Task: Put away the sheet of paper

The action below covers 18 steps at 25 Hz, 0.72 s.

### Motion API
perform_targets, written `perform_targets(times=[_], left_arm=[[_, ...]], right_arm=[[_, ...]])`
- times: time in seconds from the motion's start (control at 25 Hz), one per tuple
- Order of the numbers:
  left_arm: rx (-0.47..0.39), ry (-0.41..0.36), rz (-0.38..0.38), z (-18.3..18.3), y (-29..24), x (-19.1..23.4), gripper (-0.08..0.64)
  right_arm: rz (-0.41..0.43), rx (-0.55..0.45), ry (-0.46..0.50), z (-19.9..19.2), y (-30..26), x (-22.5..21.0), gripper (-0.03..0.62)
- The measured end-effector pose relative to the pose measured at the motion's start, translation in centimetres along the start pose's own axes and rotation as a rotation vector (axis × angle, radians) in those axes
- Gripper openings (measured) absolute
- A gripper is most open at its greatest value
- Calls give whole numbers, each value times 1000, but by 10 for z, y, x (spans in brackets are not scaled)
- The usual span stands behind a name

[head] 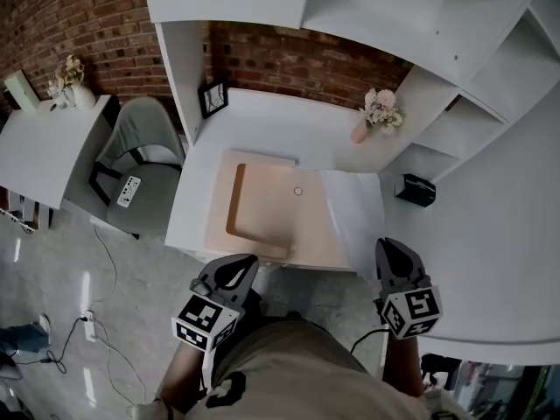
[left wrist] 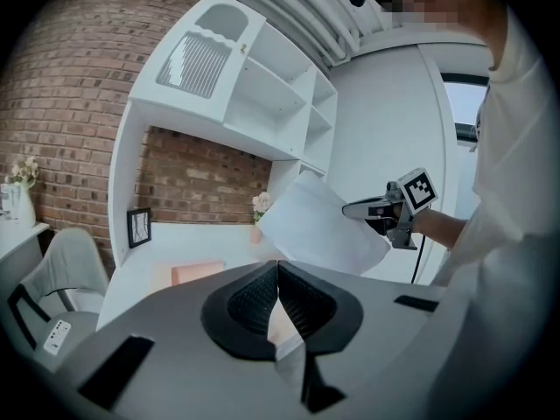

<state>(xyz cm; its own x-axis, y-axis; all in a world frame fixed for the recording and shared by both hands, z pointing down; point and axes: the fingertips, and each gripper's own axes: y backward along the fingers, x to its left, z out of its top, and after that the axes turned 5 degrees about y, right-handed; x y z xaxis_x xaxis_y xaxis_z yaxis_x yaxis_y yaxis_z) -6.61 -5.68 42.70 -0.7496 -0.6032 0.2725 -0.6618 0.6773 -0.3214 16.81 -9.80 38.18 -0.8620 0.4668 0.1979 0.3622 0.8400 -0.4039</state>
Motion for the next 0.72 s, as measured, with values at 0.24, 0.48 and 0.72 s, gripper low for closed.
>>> perform_targets(times=[0.24,0.48,0.72], left_arm=[[19,1,22,-3,14,26,17],[5,12,67,3,9,42,17],[16,50,98,4,-7,37,17]], right_arm=[[-3,-5,-22,2,-15,17,28],[-9,31,-76,-8,-32,-1,28],[7,71,-116,-25,-54,-27,28]])
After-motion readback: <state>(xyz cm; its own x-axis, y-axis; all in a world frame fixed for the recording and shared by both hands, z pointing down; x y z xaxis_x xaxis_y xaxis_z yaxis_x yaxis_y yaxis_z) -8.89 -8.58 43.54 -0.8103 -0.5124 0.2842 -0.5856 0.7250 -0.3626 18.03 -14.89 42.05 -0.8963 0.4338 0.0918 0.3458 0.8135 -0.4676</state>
